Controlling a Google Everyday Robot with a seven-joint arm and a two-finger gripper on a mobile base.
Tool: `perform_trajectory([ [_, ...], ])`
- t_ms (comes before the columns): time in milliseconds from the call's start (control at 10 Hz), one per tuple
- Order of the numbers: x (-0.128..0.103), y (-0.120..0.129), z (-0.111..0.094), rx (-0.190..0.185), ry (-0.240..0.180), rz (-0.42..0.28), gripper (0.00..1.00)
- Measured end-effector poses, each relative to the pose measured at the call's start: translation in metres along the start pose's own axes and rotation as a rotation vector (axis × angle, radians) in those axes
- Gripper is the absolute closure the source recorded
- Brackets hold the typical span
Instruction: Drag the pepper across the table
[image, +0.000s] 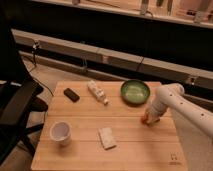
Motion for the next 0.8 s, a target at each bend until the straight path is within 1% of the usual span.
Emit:
perform_trajectory([
  [800, 0.0019, -0.0033, -0.0006, 0.007, -0.012, 0.016, 1.0],
])
